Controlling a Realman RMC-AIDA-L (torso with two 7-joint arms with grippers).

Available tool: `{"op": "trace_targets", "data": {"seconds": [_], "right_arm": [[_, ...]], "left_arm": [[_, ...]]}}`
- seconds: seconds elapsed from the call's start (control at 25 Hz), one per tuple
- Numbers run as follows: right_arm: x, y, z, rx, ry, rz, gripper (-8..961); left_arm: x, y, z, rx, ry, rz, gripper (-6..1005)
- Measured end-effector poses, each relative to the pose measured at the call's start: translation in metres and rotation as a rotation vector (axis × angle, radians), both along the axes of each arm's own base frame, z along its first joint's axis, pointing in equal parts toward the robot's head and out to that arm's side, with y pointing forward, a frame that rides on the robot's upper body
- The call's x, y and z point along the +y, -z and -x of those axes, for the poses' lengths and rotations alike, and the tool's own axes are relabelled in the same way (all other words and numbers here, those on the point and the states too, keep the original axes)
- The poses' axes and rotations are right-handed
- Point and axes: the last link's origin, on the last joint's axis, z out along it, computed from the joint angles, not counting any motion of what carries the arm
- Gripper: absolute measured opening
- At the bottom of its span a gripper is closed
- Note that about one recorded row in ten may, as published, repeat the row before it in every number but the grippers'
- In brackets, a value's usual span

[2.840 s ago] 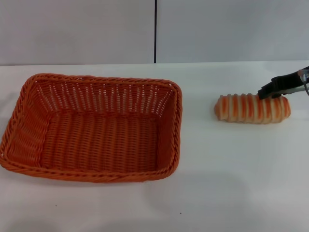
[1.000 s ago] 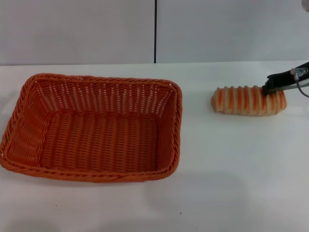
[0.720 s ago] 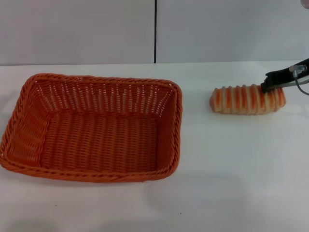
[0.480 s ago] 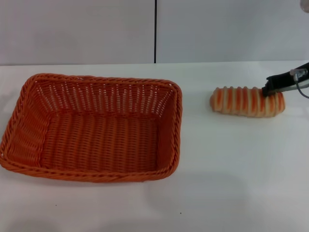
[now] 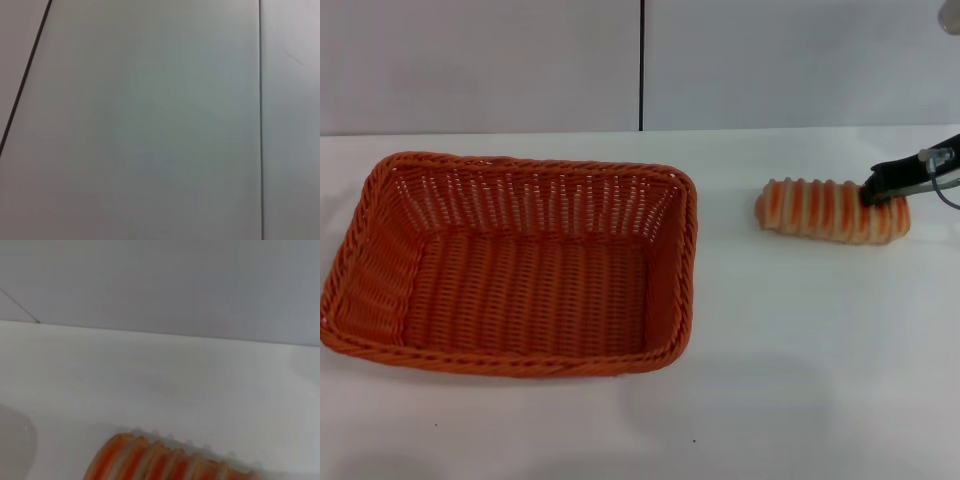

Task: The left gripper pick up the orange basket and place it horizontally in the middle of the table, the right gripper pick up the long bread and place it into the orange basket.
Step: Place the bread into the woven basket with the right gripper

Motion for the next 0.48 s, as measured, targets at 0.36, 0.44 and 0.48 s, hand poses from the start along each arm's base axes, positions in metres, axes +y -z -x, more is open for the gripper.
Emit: {"op": "trace_targets", "data": {"seconds": [0.36,0.44,0.48], "right_arm": [[0.0023,-0.0009,0.0025,-0.001,-0.007,-0.003,208],[0.0027,-0.0009,0.0024,-0.002,-0.008,-0.006,237],[0.0029,-0.0009,0.0026,-0.002,-0.009,-0.006,247]], "left_arm": [[0.0003,0.0007,-0.0002,0.001,0.001,0.004,811],[0.0003,0.0007,-0.0003,0.001,0.001,0.005,811],[0.0003,0.0007,-0.0003,0.001,0.001,0.004,811]]}}
